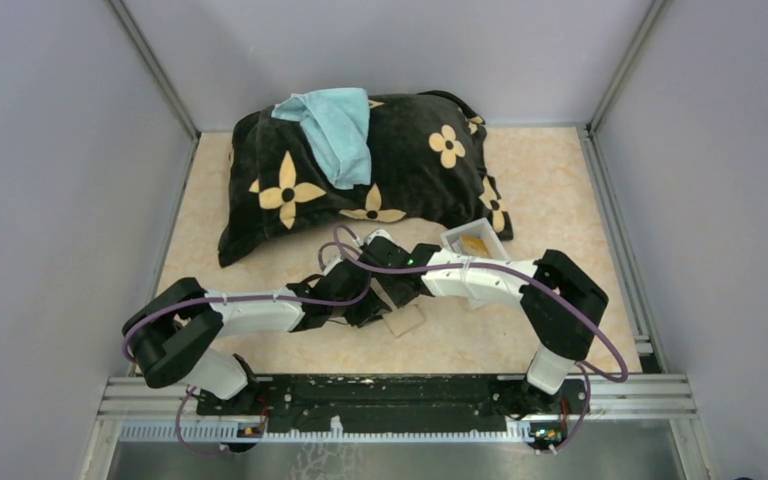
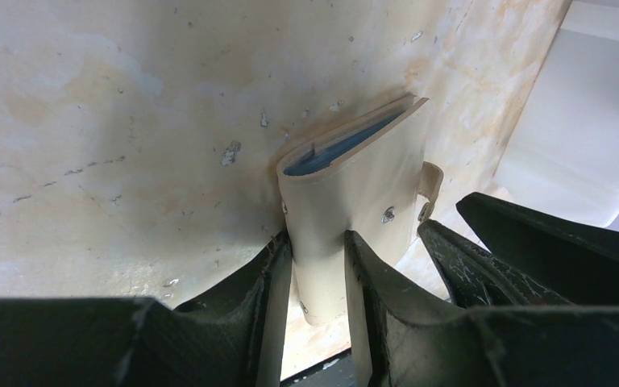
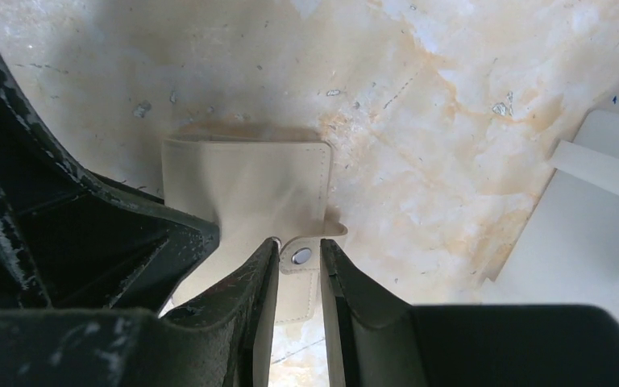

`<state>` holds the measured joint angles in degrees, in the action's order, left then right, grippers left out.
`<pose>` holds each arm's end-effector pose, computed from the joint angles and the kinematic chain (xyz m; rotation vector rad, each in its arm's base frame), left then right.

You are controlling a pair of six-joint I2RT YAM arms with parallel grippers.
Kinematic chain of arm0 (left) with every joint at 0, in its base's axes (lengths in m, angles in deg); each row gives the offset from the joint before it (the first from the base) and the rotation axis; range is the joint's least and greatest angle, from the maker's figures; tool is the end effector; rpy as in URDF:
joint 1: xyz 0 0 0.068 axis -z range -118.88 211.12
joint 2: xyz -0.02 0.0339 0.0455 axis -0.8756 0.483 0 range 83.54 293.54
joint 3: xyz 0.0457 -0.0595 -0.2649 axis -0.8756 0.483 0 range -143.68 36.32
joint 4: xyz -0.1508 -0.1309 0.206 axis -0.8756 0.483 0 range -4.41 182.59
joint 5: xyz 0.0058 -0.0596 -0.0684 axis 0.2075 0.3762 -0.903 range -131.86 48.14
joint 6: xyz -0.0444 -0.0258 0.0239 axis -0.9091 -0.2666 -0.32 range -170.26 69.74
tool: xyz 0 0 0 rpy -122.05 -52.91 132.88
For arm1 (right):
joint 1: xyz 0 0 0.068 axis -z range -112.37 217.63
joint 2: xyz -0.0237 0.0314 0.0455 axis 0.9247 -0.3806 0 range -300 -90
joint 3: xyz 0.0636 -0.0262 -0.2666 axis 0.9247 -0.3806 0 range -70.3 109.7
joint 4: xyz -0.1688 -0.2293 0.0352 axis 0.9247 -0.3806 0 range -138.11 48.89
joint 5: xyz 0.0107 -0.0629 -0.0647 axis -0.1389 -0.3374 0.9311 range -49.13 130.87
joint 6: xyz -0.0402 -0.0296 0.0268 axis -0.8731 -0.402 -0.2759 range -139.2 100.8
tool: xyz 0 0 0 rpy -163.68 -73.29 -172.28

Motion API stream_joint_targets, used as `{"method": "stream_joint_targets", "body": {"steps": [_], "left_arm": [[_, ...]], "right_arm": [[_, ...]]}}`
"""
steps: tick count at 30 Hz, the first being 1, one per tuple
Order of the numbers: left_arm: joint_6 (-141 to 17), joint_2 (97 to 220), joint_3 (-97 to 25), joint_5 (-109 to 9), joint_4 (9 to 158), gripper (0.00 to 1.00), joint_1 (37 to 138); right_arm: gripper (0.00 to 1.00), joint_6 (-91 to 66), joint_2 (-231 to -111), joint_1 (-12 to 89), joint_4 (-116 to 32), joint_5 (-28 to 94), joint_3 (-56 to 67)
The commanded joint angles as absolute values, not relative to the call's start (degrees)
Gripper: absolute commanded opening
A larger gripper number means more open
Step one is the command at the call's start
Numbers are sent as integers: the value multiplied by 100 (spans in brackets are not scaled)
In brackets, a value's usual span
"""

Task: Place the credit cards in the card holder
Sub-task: Close the card holder at the center of the board.

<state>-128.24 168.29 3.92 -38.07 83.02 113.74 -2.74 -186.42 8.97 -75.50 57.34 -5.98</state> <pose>0.1737 -0.2230 0.1137 -0.6161 2.5921 -0.8492 0.1951 0.2989 0.1820 -0.8777 2.4961 0.0320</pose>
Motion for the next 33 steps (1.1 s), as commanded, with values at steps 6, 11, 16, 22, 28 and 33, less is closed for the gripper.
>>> {"method": "stream_joint_targets", "body": {"steps": [6,11,16,22,28,33], "left_arm": [[-12673,17030,713,-3626,8936,38,11340],[-12684,17020,740,-3629,8906,38,11341],[-12684,17029,755,-3636,8888,38,11340],[-12697,17020,800,-3653,8850,38,11337],[-12699,17025,828,-3663,8817,38,11341],[-12695,17046,824,-3670,8801,38,11340]], "right_arm": [[27,-338,-18535,826,-7640,5863,-421],[28,-330,-18551,770,-7674,5873,-355],[32,-322,-18650,719,-7745,5929,-316],[32,-303,-18766,672,-7809,6040,-299],[32,-303,-18865,672,-7825,6053,-285],[31,-303,-18928,672,-7861,6089,-232]]}}
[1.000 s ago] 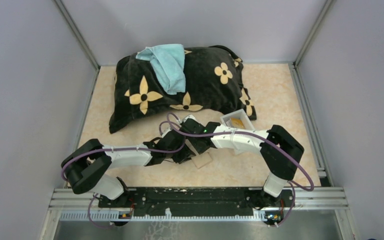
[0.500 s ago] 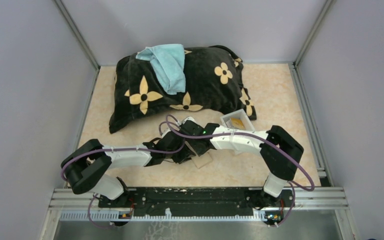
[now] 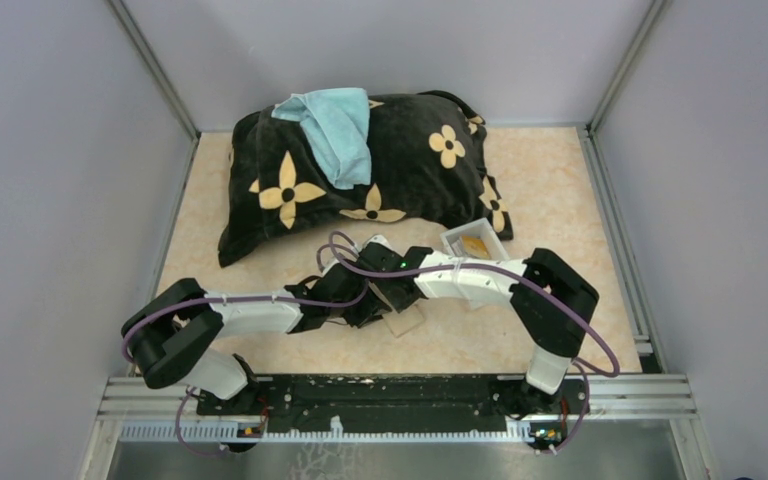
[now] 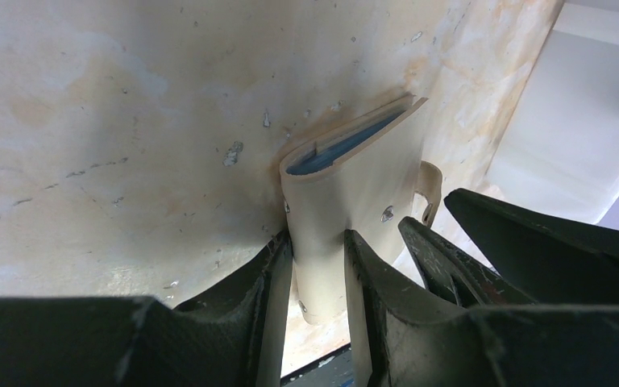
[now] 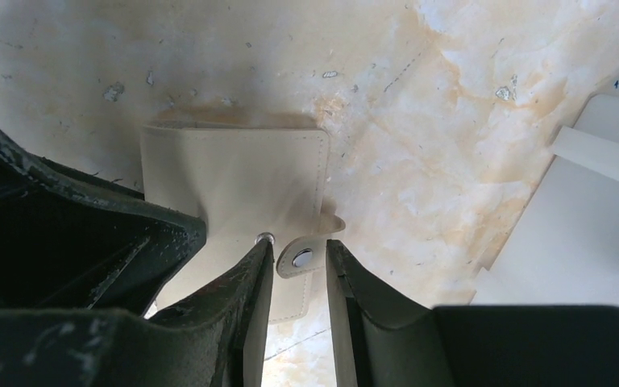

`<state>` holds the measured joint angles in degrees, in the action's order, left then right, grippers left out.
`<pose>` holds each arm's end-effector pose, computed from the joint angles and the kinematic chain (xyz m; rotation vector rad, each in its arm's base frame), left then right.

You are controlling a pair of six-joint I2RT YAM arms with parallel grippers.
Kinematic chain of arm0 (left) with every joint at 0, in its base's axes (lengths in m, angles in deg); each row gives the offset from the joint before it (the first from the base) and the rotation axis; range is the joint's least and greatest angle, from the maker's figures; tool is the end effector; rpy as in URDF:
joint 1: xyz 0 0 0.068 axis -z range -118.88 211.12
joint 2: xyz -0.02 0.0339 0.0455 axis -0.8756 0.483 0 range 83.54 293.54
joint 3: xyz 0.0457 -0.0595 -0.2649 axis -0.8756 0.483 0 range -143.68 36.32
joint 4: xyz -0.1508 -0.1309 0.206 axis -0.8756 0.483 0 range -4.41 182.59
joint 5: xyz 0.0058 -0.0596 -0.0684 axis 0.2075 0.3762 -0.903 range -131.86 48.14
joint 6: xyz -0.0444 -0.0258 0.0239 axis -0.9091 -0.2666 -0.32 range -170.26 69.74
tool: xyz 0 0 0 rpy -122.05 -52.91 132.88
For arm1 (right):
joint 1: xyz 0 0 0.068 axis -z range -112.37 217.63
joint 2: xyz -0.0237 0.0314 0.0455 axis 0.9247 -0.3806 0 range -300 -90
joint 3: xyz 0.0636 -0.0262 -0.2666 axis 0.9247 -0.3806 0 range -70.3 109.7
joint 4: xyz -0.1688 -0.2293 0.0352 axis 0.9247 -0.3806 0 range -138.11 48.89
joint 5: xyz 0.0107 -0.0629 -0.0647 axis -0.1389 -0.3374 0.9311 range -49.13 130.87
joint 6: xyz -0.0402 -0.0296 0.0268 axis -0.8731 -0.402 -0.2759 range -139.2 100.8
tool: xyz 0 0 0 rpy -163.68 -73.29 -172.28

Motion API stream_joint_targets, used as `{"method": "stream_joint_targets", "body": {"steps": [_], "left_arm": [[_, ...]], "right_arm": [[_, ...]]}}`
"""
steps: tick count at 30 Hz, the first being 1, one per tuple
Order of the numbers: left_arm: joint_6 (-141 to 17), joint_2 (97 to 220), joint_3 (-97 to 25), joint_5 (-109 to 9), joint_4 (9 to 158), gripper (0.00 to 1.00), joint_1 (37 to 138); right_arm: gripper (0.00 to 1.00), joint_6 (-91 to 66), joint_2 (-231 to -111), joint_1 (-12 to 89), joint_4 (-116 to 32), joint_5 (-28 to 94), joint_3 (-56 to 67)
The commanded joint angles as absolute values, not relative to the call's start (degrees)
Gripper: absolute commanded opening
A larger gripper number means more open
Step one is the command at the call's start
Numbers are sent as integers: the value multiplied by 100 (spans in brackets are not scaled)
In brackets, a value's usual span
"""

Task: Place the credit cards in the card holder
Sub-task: Close the card holder at the center of the board.

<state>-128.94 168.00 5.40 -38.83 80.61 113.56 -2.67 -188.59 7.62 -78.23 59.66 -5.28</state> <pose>0.1720 -0.2201 0.1107 -0.6291 2.5830 -0.8862 0.1892 0.3024 0.1715 -0.9213 2.5142 -0.0657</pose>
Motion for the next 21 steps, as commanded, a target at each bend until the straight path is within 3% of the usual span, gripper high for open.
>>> {"method": "stream_joint_targets", "body": {"steps": [1,11,21], "left_arm": [[-12695,17042,821,-3669,8804,38,11333],[-12676,17113,808,-3696,8754,39,11339],[-12667,17161,776,-3716,8743,38,11333]], "right_arm": [[30,-303,-18938,672,-7870,6096,-223],[8,-327,-18932,654,-7957,6073,-127],[3,-312,-18946,628,-7931,5893,-123]]}}
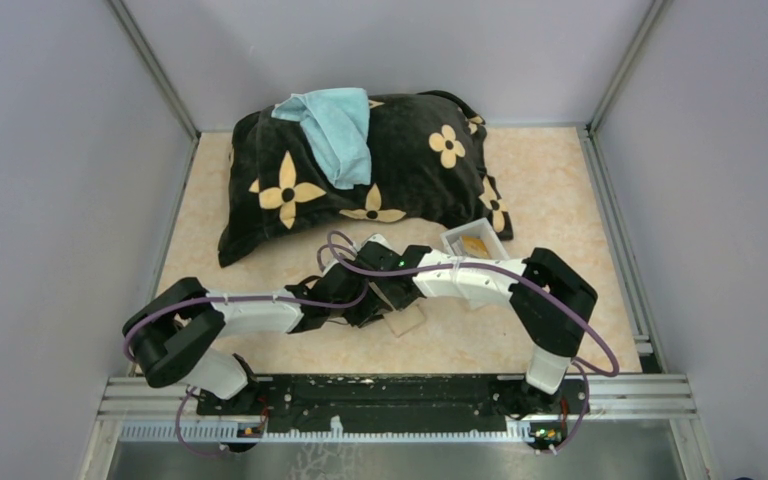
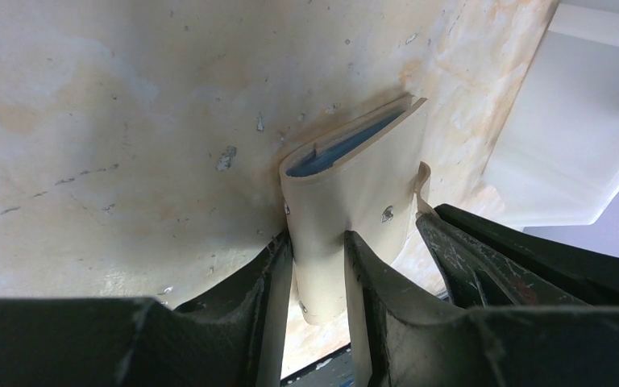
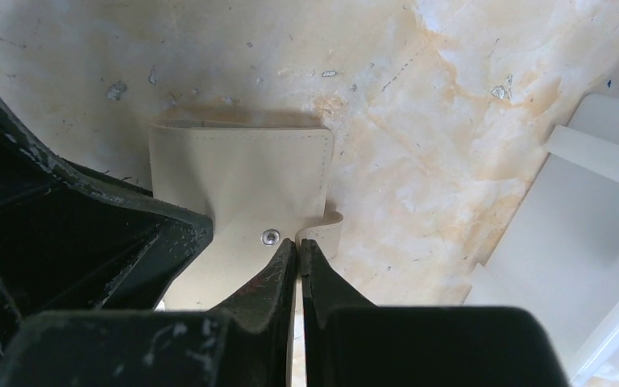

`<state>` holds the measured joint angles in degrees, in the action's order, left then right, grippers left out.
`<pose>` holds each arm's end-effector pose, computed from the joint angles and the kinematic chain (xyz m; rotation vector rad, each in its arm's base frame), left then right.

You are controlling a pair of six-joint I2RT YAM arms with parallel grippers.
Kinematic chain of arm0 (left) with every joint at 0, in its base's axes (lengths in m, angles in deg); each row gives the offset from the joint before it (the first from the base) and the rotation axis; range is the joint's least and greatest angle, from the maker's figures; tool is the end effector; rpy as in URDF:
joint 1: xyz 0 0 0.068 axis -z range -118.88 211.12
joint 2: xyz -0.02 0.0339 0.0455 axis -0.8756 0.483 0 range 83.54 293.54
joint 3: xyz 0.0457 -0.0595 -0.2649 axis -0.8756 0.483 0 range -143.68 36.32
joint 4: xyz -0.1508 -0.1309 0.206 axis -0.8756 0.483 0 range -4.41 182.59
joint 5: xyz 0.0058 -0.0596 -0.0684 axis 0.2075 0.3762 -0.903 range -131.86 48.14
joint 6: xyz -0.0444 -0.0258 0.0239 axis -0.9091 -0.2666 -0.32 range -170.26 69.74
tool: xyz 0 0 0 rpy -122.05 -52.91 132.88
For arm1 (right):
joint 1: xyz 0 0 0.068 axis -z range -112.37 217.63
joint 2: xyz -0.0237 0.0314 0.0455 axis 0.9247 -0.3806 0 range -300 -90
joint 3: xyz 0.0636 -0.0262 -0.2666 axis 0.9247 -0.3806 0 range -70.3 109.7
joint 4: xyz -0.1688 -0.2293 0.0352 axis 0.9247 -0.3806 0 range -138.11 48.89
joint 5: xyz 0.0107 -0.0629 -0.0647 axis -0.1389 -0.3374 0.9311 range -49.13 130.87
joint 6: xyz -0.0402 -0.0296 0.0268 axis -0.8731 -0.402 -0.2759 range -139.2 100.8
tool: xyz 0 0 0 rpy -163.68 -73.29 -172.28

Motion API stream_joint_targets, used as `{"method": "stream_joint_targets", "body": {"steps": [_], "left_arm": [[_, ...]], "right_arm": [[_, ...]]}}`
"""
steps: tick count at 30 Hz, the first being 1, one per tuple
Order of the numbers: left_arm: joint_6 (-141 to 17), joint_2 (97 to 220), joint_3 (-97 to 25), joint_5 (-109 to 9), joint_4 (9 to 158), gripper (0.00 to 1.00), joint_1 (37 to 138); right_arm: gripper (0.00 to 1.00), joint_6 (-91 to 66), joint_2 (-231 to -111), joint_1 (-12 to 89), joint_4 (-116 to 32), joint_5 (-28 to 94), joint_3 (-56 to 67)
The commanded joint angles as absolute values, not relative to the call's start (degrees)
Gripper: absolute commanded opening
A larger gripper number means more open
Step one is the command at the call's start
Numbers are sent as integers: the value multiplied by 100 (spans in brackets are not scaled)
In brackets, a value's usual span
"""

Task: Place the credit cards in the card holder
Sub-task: Close the card holder at the center of the board.

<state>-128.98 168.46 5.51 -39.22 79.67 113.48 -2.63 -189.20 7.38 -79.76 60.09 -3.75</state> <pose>0.1726 -0.2207 0.1093 -0.6285 2.5823 -0.8985 0.1898 0.3058 0.1749 -0.9275 2.5152 -0.0814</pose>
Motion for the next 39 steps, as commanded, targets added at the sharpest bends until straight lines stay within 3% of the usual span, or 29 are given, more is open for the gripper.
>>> {"method": "stream_joint_targets", "body": {"steps": [1,25,39], "left_arm": [[-12672,17163,776,-3717,8743,38,11335],[-12620,17169,731,-3756,8735,38,11341],[-12653,17151,783,-3731,8725,38,11333]], "right_arm": [[3,-312,-18961,624,-7929,5889,-116],[3,-294,-19398,480,-7906,6038,-42],[2,-207,-19237,444,-7819,6195,-594]]}}
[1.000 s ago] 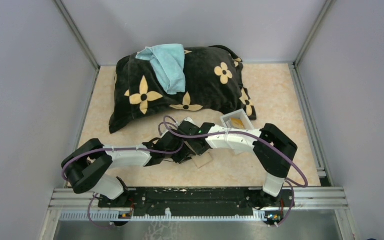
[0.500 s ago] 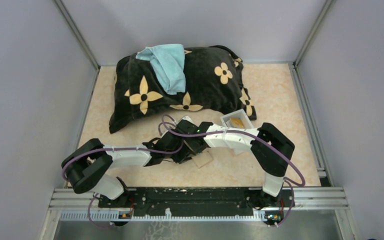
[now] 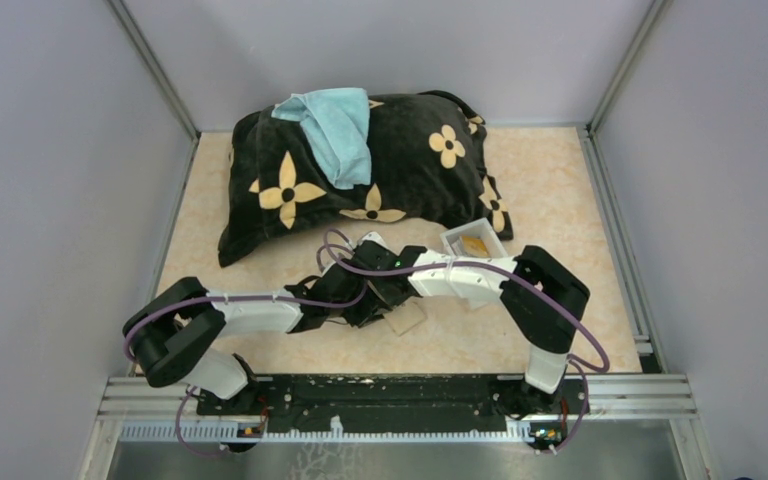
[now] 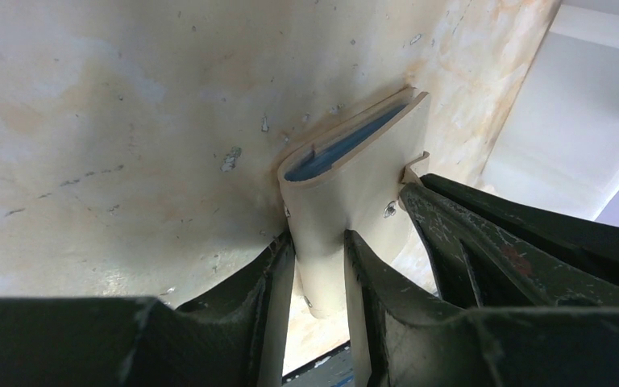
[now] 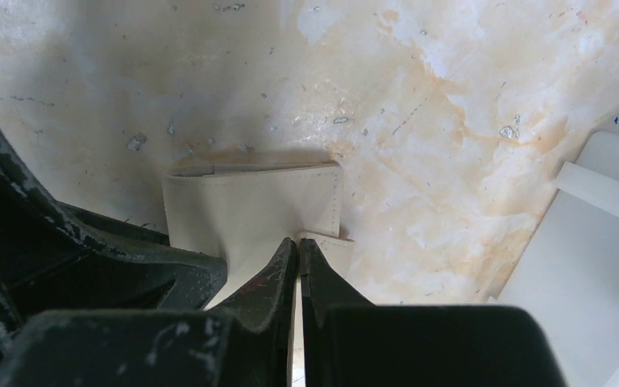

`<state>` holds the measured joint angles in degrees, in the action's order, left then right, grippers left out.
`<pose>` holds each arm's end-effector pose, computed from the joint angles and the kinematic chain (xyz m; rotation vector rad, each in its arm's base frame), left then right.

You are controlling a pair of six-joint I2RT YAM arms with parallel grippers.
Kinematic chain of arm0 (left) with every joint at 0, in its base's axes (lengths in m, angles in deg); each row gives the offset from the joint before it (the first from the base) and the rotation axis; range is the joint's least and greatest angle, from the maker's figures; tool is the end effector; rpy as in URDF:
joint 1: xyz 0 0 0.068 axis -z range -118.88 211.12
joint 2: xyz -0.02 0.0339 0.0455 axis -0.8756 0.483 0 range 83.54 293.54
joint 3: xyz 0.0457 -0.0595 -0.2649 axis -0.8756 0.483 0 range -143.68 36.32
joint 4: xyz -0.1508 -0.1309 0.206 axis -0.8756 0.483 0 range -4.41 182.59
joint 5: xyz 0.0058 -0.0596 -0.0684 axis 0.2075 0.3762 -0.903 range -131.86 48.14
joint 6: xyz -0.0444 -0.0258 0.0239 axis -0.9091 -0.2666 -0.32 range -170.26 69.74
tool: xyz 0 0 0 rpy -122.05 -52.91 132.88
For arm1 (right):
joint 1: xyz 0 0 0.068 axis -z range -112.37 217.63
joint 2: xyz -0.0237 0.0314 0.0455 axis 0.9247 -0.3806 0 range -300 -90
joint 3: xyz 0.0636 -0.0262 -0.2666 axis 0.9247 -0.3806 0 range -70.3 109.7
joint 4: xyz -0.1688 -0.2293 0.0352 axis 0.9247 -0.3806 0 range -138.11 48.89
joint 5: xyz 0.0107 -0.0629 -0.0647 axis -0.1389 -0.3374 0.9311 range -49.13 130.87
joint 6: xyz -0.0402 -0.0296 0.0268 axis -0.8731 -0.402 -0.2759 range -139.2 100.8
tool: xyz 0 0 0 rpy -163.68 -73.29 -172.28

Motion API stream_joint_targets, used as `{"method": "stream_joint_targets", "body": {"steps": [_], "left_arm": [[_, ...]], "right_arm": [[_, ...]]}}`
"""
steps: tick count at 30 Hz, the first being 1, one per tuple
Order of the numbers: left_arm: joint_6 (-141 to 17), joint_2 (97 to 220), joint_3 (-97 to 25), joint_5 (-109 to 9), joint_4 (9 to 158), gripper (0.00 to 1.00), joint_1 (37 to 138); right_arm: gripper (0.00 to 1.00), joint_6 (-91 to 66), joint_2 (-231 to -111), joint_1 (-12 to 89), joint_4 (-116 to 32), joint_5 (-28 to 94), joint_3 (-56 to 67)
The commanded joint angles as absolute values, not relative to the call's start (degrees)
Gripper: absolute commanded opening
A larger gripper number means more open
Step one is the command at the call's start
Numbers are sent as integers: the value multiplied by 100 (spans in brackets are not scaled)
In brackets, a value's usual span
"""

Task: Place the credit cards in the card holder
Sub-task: Close the card holder at the center of the board.

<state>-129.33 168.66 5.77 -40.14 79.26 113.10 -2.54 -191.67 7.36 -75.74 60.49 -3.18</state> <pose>0.1732 -0.2195 0.1076 -0.6397 2.5909 -0.9098 0.1957 0.3160 0.1657 -0.9053 2.4894 -0.0559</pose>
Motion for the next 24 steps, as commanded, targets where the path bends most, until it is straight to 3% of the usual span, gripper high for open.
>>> {"method": "stream_joint_targets", "body": {"steps": [1,24], "left_arm": [[-12667,17148,784,-3733,8714,38,11335],[-13326,16690,1479,-3759,7898,32,11338]], "right_arm": [[2,-199,-19203,443,-7813,6206,-633],[1,-159,-18912,443,-7828,6490,-916]]}}
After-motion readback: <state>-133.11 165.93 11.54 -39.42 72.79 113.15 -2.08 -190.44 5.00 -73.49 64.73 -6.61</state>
